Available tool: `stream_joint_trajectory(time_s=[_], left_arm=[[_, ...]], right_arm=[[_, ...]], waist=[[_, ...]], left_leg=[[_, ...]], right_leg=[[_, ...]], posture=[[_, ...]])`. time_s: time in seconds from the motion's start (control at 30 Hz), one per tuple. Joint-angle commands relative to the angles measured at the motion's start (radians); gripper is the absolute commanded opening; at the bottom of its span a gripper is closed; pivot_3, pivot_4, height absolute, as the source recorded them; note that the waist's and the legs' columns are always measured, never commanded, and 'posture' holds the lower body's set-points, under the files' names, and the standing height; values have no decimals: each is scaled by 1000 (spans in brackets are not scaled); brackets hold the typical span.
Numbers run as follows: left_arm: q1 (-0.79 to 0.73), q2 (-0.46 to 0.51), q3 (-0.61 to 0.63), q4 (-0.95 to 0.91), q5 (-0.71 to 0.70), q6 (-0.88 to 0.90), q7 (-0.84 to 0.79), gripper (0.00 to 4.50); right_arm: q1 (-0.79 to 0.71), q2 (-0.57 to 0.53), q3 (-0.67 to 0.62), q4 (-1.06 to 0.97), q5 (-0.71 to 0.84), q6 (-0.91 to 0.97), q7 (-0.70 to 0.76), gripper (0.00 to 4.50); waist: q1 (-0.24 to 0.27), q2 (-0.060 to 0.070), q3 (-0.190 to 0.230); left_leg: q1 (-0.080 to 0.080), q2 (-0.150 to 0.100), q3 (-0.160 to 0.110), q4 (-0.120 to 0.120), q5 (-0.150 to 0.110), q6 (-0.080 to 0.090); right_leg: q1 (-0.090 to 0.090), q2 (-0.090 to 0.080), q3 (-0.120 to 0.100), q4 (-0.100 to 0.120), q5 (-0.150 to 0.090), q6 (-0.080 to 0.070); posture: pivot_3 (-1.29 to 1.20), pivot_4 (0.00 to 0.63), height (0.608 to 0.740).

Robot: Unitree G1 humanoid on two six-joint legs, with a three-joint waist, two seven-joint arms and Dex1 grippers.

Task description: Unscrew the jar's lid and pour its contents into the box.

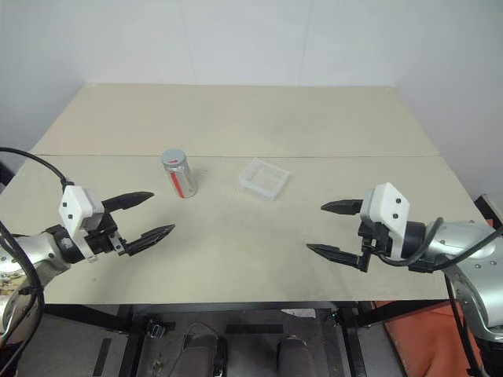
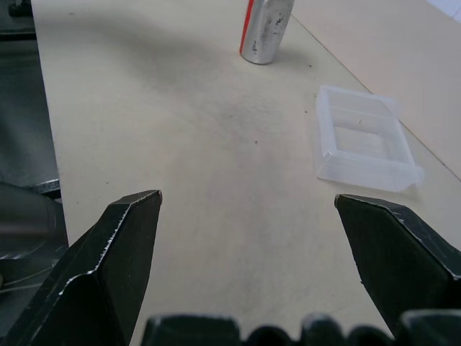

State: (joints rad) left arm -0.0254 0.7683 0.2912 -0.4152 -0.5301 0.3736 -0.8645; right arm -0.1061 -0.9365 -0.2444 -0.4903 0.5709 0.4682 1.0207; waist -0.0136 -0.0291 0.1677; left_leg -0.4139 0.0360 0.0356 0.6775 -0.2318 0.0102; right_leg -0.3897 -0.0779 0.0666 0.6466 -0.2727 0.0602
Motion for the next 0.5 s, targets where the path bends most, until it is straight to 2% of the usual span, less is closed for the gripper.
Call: stream_joint_trajectory(time_s=[0.03,0.33,0.5], left_arm=[[5,15,30,-8,3,-22,-7,4475],[34,-17,27,-12,34,-33,42,4475],[-4,-105,26,13,123,-85,200,4475]], right_arm=[[1,-8,-39,-37,18,1,-7,4500],[34,0,-60,-51,13,14,-33,4500],[-12,37,-5,-40,3,19,-86,4500]], waist=[[0,0,0],[0,0,0],[1,0,0]], left_leg=[[0,0,0,0,0,0],[0,0,0,0,0,0],[1,0,-1,0,0,0]], right_leg=[[0,0,0,0,0,0],[0,0,0,0,0,0],[1,0,0,0,0,0]], posture=[[0,150,740],[0,150,740],[0,150,740]])
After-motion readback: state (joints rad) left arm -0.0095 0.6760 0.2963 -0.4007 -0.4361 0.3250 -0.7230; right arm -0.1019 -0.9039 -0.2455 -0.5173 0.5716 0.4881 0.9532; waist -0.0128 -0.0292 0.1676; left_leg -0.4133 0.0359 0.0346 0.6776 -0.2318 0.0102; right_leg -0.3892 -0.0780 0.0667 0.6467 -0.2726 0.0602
